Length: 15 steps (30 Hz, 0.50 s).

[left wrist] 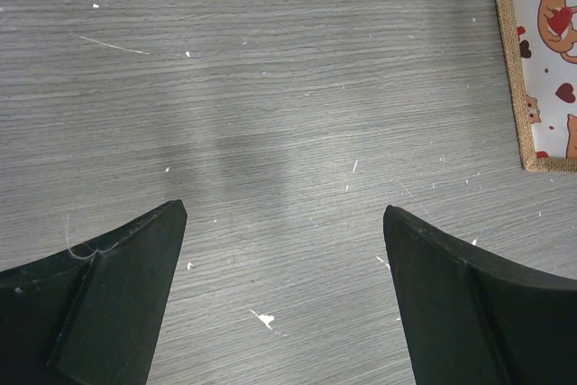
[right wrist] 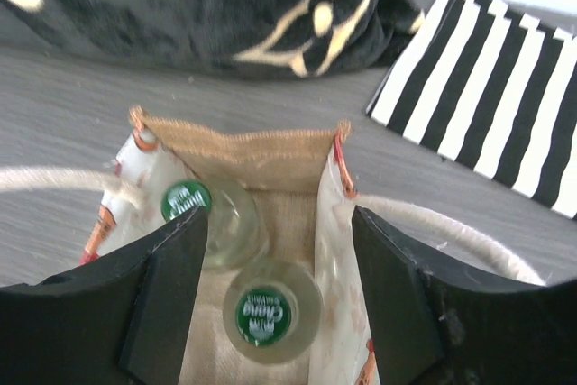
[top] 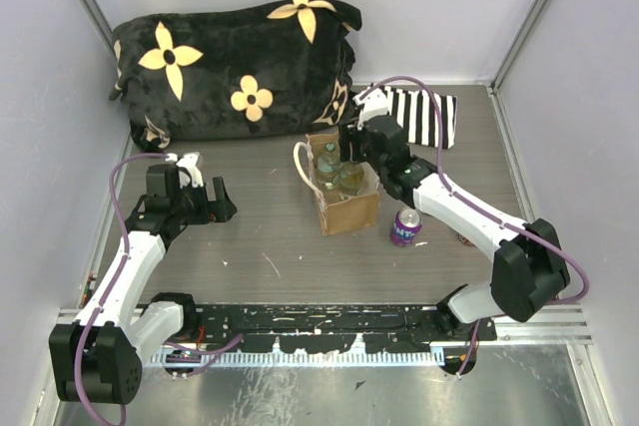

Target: Place the beverage into the canvas bag

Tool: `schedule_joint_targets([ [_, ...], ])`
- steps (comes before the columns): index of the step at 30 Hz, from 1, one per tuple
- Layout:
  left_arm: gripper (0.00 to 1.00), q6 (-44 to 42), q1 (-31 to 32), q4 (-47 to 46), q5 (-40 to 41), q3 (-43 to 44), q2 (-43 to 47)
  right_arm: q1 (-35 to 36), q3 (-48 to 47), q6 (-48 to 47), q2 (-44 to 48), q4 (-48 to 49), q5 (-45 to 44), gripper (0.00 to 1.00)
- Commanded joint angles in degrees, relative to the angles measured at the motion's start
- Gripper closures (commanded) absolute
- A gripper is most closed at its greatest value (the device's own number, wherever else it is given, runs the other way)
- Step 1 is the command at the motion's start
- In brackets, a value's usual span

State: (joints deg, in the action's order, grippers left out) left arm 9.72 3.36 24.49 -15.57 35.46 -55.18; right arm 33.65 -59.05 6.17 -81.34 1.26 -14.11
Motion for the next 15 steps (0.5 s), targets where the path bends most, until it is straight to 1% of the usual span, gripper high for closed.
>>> schedule_joint_targets([
  [1, 0.02, 0.4, -0.2, -1.2, -0.9, 0.1, 0.7, 0.3, -7.6, -0.2, 2.7, 4.3, -2.3, 0.28],
  [5, 0.02, 0.5, -0.3, -1.2, -1.0, 0.0, 0.9, -1.3, -17.2, -0.6, -0.7, 1.2, -4.7, 0.22],
  [10, 0.02, 0.6, -0.3, -1.0, -0.8, -0.1, 1.5, -9.5, -26.2, 4.3, -4.1, -5.2, -2.9, 0.2],
  [13, 0.02, 0.6, -0.3, -1.1, -0.8, -0.3, 1.7, -14.4, -29.5, 6.3, -5.7, -12.8, -3.1, 0.21],
  [15, 0.02, 0.6, -0.3, -1.1, -0.7, -0.3, 1.8, -17.8, -31.5, 7.8, -7.3, -20.2, -3.0, 0.2],
])
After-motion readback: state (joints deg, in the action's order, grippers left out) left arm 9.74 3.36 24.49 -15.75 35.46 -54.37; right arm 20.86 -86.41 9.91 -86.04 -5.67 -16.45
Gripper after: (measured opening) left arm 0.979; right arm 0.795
